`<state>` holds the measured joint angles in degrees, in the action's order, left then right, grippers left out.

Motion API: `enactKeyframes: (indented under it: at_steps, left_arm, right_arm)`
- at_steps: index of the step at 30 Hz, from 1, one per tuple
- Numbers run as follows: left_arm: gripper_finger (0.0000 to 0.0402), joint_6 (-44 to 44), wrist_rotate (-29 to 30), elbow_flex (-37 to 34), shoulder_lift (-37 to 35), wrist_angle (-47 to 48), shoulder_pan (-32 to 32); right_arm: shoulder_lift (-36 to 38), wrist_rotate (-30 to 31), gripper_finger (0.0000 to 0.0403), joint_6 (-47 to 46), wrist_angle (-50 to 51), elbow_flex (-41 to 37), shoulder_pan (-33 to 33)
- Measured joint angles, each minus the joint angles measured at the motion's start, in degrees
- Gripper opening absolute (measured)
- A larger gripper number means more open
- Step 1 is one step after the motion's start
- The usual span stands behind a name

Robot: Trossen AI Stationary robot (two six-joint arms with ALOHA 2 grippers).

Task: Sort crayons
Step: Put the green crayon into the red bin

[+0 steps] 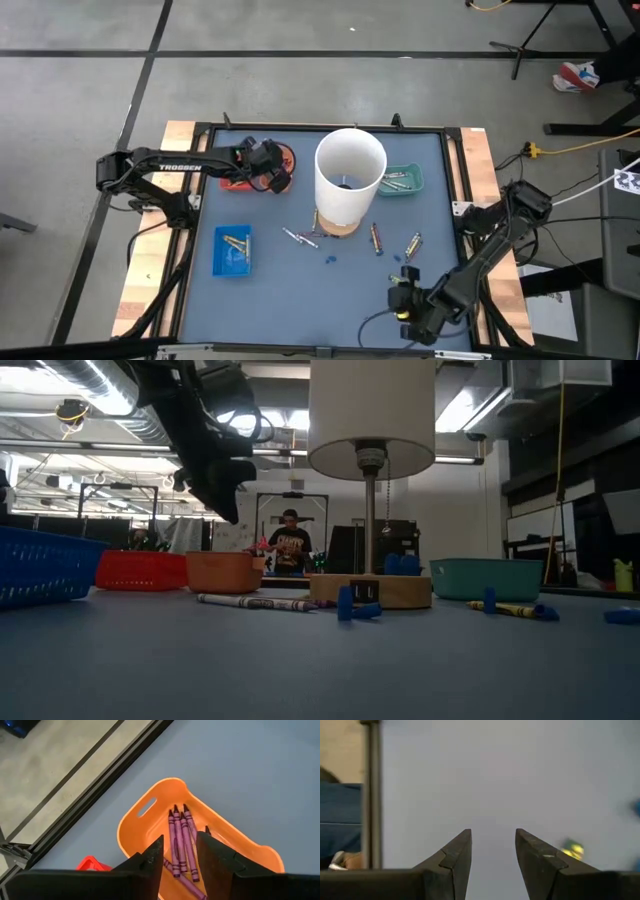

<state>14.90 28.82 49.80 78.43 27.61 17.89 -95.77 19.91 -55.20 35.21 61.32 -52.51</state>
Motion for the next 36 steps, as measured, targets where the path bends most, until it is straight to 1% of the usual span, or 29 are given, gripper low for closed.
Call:
enactKeyframes:
  at_steps: [5,8,11,17,20,23,36]
  left_arm:
    - [0.01,0.0,0.0,0.0,0.0,0.0,-0.8]
    - [0.01,0.0,0.0,0.0,0.0,0.0,-0.9]
    - [0.01,0.0,0.0,0.0,0.0,0.0,-0.9]
    - [0.01,0.0,0.0,0.0,0.0,0.0,-0.9]
    - [0.01,0.0,0.0,0.0,0.0,0.0,-0.9]
    - [0.01,0.0,0.0,0.0,0.0,0.0,-0.9]
    - [0.01,0.0,0.0,0.0,0.0,0.0,-0.9]
  right_arm:
    - [0.0,5.5,0.015,-6.8,6.3,0.0,-2.2]
    - [0.0,7.4,0.015,-8.1,6.9,-1.4,-2.4]
    - [0.0,7.6,0.015,-8.2,6.2,-3.5,-2.2]
    - [0.0,7.5,0.015,-8.1,1.0,-8.3,-2.2]
    - [0.0,6.3,0.015,-8.0,-0.9,-9.9,-2.2]
    - [0.0,5.5,0.015,-8.0,-1.9,-10.6,-2.2]
    - [0.0,5.4,0.015,-8.0,-1.1,-10.8,-2.2]
